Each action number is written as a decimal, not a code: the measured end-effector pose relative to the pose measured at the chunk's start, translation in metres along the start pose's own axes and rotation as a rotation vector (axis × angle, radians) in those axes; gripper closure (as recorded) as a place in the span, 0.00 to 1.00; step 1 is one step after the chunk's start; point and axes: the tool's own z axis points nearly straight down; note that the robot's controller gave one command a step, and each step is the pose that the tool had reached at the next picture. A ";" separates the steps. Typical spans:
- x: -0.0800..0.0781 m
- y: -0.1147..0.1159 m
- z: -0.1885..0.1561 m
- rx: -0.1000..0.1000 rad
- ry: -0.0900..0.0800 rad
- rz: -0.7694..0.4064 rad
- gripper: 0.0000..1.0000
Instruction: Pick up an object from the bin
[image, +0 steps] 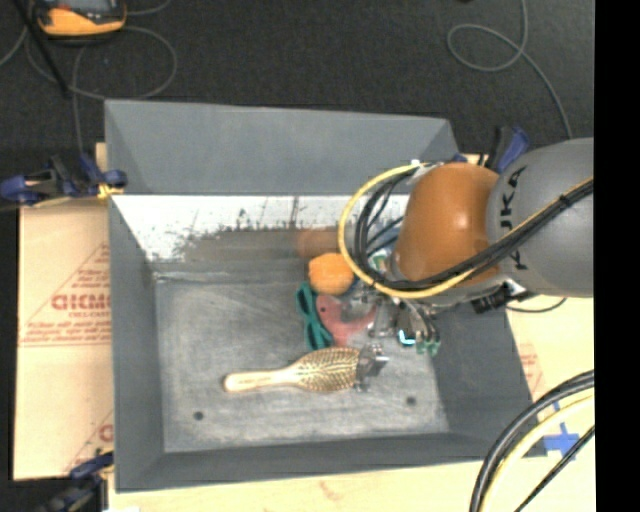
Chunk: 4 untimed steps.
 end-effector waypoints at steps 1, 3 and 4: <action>-0.002 0.000 -0.004 0.000 -0.007 0.000 0.00; 0.007 -0.007 0.066 0.006 -0.016 -0.293 1.00; 0.029 -0.025 -0.080 0.003 -0.009 -0.211 1.00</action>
Offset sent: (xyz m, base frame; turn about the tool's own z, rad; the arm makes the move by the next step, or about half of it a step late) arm -0.0125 -0.0047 -0.0716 -0.2961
